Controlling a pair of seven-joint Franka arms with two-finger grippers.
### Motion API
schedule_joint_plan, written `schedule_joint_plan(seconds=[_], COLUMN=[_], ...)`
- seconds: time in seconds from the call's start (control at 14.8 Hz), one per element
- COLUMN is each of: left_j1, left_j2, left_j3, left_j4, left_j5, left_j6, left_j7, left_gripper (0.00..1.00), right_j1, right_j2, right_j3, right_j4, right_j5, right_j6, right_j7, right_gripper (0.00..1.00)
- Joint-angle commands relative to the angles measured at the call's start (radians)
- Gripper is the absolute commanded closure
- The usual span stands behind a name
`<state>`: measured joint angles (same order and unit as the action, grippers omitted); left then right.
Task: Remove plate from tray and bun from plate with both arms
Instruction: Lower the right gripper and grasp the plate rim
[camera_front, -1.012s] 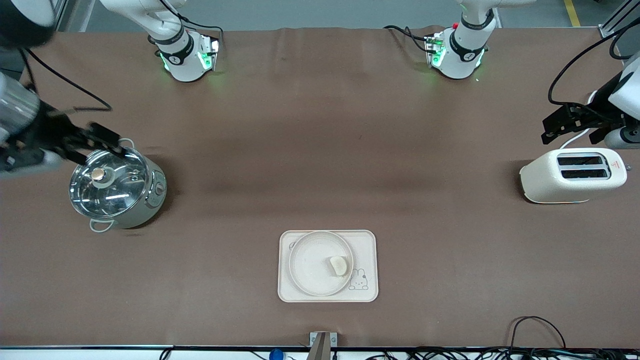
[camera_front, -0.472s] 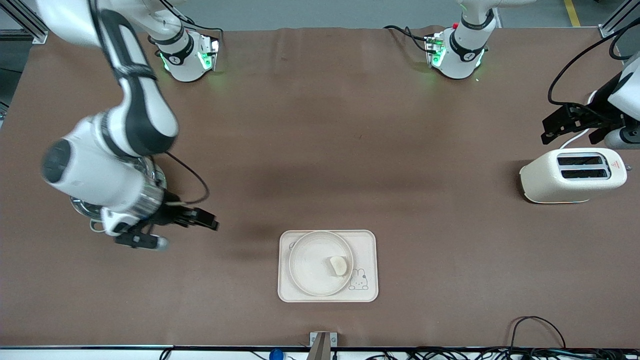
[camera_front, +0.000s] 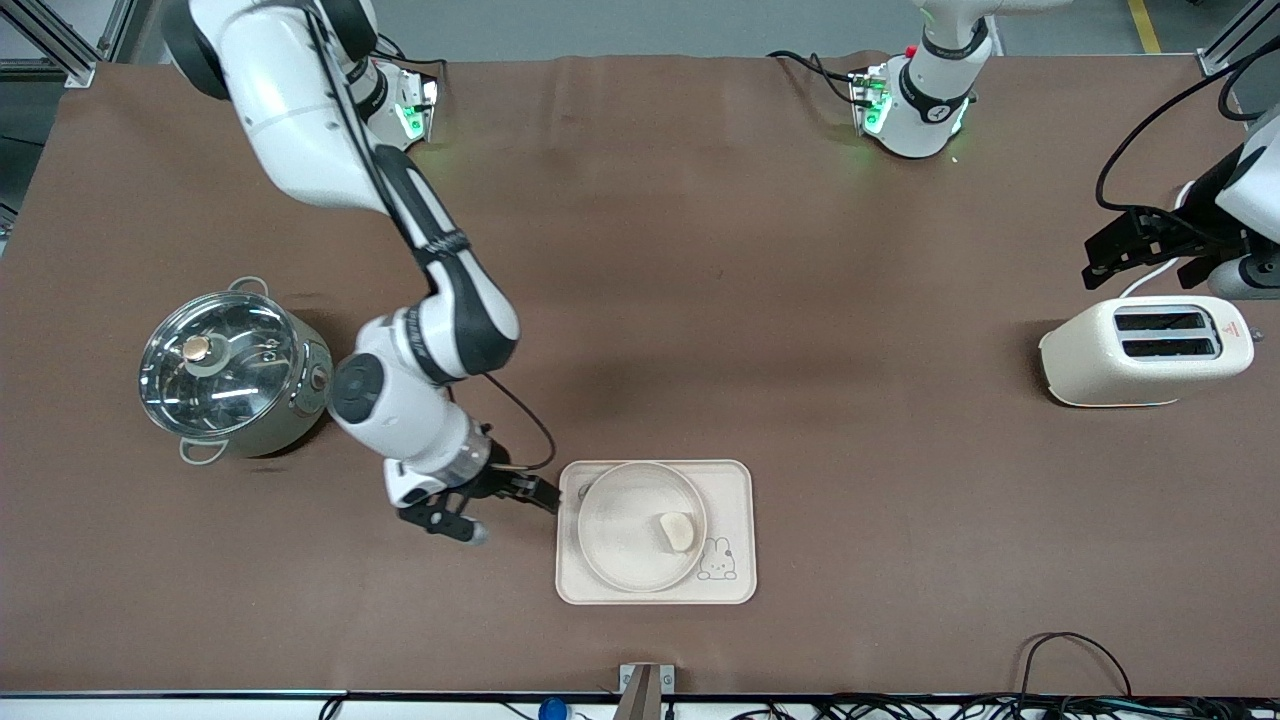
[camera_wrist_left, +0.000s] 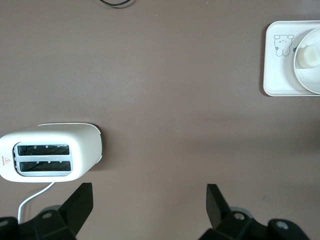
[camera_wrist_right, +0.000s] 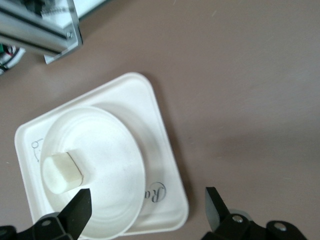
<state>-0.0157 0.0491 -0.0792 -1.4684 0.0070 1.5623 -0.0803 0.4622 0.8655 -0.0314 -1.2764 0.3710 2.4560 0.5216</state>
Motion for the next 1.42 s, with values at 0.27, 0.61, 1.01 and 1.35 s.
schedule_joint_plan(seconds=[0.27,0.61,1.01,1.35], left_j1=[-0.001,-0.001,-0.001,-0.001], left_j2=[0.001,0.001,0.001,0.001], left_j3=[0.002,0.003,0.004,0.002], left_j4=[0.011,0.011,0.011,0.011], left_j5=[-0.001,-0.001,-0.001,-0.001], left_j6=[-0.011,-0.011,-0.011,-0.011], left_j7=[-0.001,-0.003,-0.003,-0.003], left_gripper=[0.00,0.00,0.00,0.00], right_j1=[0.056,0.055,0.056,0.024], right_j2=[0.150,0.181,0.213,0.146], right_j3=[0.002,0.002,0.002,0.051], right_j4=[0.104,0.121,0.149,0.111], right_j5=[0.013,0.013,0.011,0.025], right_j6=[0.097,0.098,0.113,0.101], right_j7=[0.046,0.035,0.032,0.031], right_gripper=[0.16,0.62,1.00,1.00])
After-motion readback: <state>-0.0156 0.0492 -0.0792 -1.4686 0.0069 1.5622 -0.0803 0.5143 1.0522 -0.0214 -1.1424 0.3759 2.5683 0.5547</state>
